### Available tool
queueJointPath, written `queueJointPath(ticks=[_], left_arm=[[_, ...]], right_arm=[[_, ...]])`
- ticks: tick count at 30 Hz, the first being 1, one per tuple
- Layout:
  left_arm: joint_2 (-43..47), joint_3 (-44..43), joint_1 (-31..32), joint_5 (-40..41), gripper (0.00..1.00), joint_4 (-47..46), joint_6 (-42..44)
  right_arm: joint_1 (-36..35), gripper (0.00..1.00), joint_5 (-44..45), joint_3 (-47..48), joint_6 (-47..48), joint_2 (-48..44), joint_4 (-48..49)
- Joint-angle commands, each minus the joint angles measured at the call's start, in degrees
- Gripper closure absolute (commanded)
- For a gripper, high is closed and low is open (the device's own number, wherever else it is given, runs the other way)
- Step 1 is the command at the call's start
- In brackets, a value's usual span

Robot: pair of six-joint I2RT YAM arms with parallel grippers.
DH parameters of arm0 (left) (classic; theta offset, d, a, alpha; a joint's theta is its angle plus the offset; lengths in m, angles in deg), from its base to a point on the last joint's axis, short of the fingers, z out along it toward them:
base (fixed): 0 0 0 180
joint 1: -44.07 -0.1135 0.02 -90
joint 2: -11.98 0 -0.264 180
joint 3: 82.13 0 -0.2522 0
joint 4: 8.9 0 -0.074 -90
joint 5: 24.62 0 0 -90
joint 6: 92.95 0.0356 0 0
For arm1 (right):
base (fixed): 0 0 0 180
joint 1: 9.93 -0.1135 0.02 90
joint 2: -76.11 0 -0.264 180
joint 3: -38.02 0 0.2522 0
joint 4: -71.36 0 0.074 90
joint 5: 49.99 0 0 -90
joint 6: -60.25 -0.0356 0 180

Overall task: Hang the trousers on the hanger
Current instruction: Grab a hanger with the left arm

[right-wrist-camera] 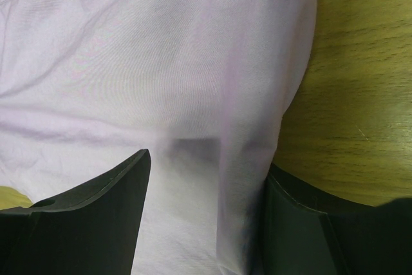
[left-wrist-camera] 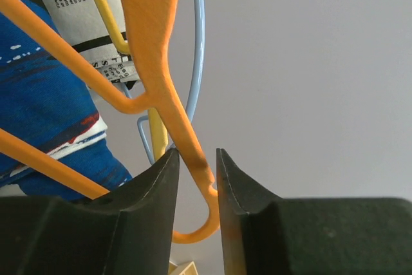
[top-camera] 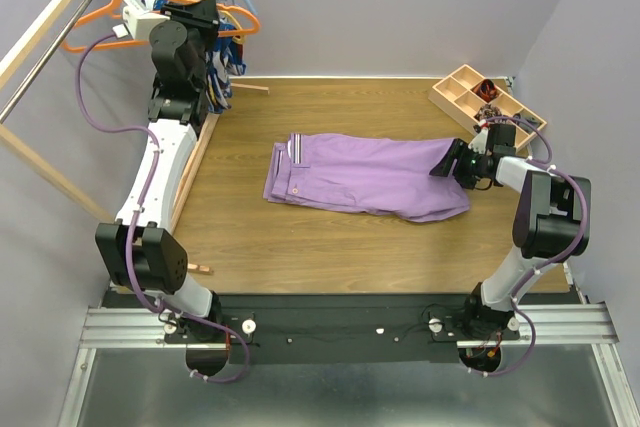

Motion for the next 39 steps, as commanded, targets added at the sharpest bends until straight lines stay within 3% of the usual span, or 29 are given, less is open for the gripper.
queueJointPath(ticks=[1,9,14,21,29,39], left_arm=[[-1.3,-2.3,-0.6,2.1,0.64,-1.8,-0.3],[-1.8,-2.4,-0.8,0.6,0.81,-2.2,-0.6],[-1.3,-2.7,-0.8,-0.6,0.84,-2.7,0.3],[-1.1,-2.7,-0.4,-3.5,1.0,-5.1,0.0],[0.3,-2.0,0.1,-5.6,1.0,-6.3,-0.2],[5.4,6.2,1.4,-12.8,1.0,-9.5,-0.2]], right_arm=[[-0.6,0.3,1.8,-3.8,0.4,4.3,-5.8],[-0.6,0.3,1.5,-3.1,0.1,4.9,-5.8],[-0.6,0.3,1.3,-2.9,0.1,5.1,-5.8],[-0.6,0.3,1.1,-2.9,0.0,5.5,-5.8],[-0.6,0.3,1.3,-2.8,-0.2,5.4,-5.8],[-0.6,0.3,0.8,-1.7,-0.6,6.2,-5.8]])
